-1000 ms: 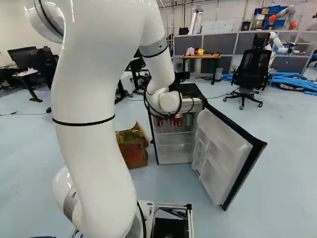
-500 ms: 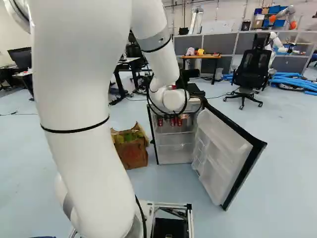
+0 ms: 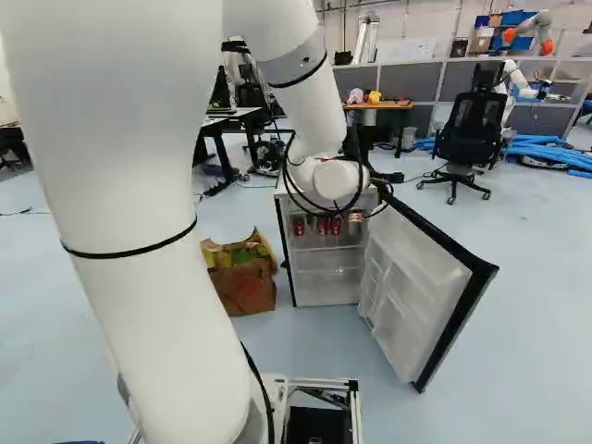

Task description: Grab a drink from the fridge

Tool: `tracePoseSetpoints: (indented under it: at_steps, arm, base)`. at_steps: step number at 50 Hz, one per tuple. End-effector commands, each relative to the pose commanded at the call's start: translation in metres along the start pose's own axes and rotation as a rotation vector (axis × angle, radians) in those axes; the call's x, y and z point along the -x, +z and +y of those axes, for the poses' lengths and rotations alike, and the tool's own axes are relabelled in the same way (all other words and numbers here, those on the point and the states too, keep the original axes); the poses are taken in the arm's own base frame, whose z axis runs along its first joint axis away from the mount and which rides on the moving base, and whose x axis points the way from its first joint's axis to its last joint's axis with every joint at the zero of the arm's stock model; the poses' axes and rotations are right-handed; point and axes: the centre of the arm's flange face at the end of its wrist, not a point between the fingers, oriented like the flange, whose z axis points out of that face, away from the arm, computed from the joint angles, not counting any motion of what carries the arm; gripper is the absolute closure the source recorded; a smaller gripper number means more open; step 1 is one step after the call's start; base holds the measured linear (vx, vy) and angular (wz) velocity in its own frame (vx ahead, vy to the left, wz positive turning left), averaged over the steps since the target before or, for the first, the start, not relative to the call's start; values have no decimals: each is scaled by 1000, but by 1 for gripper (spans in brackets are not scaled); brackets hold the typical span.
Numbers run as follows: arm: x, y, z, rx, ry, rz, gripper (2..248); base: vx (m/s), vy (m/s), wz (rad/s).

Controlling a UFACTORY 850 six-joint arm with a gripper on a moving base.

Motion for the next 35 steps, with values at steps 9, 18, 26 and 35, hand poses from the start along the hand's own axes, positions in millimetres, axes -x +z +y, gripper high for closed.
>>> tracePoseSetpoints:
  at_steps: [9,18,26,35]
  arm:
    - [-4,-2,17,46,36,-29,3]
    - [-8,-3,33,91,75,-58,3]
    - [-12,-4,47,129,113,-82,3]
    - [-17,-4,62,169,158,-110,3]
  base:
    - [0,0,0]
    - [0,0,0]
    - [0,0,0]
    - [0,0,0]
